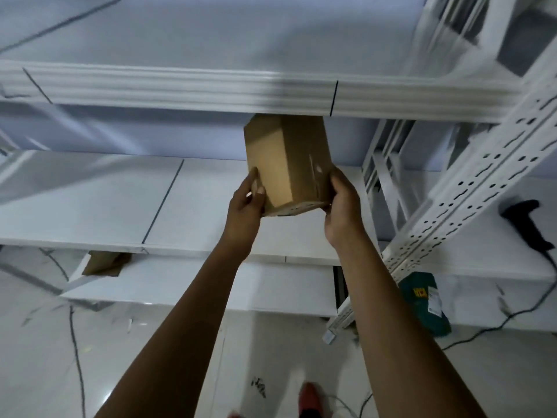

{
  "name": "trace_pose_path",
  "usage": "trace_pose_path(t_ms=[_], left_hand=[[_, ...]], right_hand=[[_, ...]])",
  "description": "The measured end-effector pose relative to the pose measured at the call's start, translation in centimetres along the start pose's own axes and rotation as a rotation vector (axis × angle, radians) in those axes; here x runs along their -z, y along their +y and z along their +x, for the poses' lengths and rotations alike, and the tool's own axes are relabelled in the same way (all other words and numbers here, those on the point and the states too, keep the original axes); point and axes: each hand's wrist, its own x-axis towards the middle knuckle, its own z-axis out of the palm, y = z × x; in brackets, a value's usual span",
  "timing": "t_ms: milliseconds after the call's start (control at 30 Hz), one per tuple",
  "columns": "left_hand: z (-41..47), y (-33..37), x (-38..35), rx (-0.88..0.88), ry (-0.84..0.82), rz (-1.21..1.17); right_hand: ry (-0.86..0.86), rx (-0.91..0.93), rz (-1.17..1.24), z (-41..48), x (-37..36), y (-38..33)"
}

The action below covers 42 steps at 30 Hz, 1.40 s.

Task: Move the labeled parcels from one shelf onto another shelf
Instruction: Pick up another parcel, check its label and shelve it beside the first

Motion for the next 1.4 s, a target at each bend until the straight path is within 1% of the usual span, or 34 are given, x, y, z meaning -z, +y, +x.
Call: trace_pose_path(t_ms=[100,200,267,367,433,567,633,733,800,900,933,967,1033,1100,1133,1233,1400], left_hand=[[-0.4,0.0,0.9,0.096,0.056,0.115],[-1.5,1.2,1.7,0.157,-0.079,-0.039],[-1.6,1.6,1.9,0.144,-0.139,-0.063],[-1.2,1.3,2.0,0.109,-0.091,-0.103],[-1.1,1.4,2.1,0.1,-0.059,-0.12],[-1.2,1.0,2.9,0.088,-0.041,-0.074],[-1.3,0.6,3.4,0.083,-0.031,-0.078],[-1.4,0.4,3.9,0.091,-0.002,-0.148],[-1.6,0.2,4.3,0.123,-0.001,-0.233],[-1.7,-0.2,5.6,0.134,-0.035,-0.331],[-1.7,-0.3,6.0,0.13,-0.063,-0.347],[-1.8,-0.3,6.6,0.12,-0.1,-0.361],[-1.9,-0.3,7.7,0.086,-0.188,-0.397],[-2.0,-0.1,8.5,0.08,-0.263,-0.414],[-2.0,0.0,8.7,0.084,-0.288,-0.414],[-1.8,0.3,8.7,0.103,-0.309,-0.381],[-1.7,0.5,8.2,0.03,-0.313,-0.279]], right_hand=[[-0.075,0.065,-0.168,-1.3,-2.2,1.0],[-0.079,0.172,-0.326,-2.0,-3.6,2.0],[-0.091,0.273,-0.411,-2.7,-4.3,2.5],[-0.102,0.383,-0.487,-3.9,-5.4,3.0],[-0.121,0.392,-0.511,-4.5,-6.0,3.2],[-0.171,0.363,-0.525,-5.5,-6.6,3.0],[-0.187,0.344,-0.602,-5.7,-6.4,2.4],[-0.229,0.378,-0.711,-5.9,-6.1,1.6],[-0.214,0.376,-0.688,-6.0,-6.1,1.4],[-0.041,0.392,-0.688,-5.6,-5.7,1.4],[0.003,0.365,-0.666,-5.3,-5.3,1.1],[0.019,0.297,-0.603,-5.1,-4.9,0.7],[-0.05,0.136,-0.416,-4.7,-4.0,0.0],[-0.206,-0.004,-0.267,-4.6,-3.2,-0.4],[-0.261,-0.04,-0.22,-4.6,-3.0,-0.4],[-0.295,-0.066,-0.144,-4.4,-2.8,0.2],[-0.305,-0.051,-0.108,-4.3,-2.7,0.6]])
